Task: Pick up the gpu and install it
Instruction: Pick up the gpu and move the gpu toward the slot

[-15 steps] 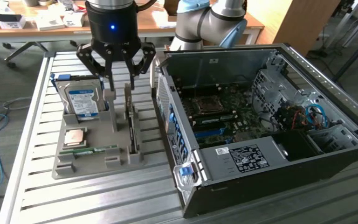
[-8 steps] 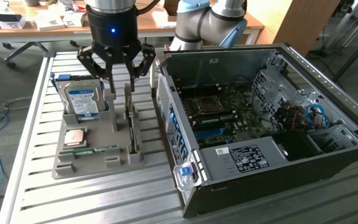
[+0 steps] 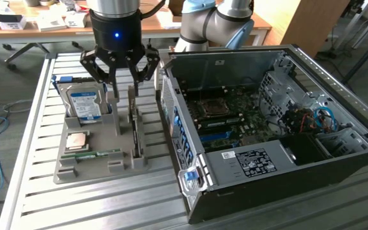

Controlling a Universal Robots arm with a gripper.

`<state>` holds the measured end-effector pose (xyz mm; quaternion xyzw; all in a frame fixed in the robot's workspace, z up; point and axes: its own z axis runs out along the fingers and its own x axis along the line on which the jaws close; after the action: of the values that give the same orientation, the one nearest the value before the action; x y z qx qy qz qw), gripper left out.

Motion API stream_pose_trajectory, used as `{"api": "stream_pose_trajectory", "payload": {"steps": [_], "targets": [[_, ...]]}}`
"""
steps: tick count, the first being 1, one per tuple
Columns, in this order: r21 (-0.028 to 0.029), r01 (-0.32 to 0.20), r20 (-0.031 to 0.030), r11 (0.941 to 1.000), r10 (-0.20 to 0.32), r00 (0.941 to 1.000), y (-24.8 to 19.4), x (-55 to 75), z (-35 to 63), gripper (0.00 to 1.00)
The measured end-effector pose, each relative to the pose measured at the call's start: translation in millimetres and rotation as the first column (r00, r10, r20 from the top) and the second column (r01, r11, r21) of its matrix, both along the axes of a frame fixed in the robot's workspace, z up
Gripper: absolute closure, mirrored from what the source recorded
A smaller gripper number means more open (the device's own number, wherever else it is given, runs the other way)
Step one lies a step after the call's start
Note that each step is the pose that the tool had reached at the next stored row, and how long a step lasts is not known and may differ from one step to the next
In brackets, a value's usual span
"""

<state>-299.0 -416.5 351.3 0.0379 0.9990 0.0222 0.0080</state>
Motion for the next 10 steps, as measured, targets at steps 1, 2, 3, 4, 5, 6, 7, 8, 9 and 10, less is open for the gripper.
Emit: {"api": "stream_pose_trajectory", "payload": {"steps": [1,2,3,4,5,6,7,8,9,10], "targets": [[0.0,0.0,0.0,1.0,0.0,1.0,0.0,0.0,-0.9,0.53],[0.0,0.0,0.0,1.0,0.0,1.0,0.0,0.0,-1.8,0.53],[0.0001,0.0,0.0,1.0,0.0,1.0,0.0,0.0,-2.6,0.53],[0.0,0.0,0.0,1.0,0.0,1.0,0.0,0.0,-3.4,0.53],[0.0,0.0,0.0,1.0,0.0,1.0,0.0,0.0,-4.1,0.53],[0.0,0.0,0.0,1.0,0.0,1.0,0.0,0.0,-4.8,0.53],[0.0,0.0,0.0,1.0,0.0,1.0,0.0,0.0,-5.5,0.53],[0.0,0.0,0.0,1.0,0.0,1.0,0.0,0.0,-6.1,0.53],[0.0,0.0,0.0,1.0,0.0,1.0,0.0,0.0,-6.8,0.53],[0.0,0.0,0.0,1.0,0.0,1.0,0.0,0.0,-7.6,0.53]]}}
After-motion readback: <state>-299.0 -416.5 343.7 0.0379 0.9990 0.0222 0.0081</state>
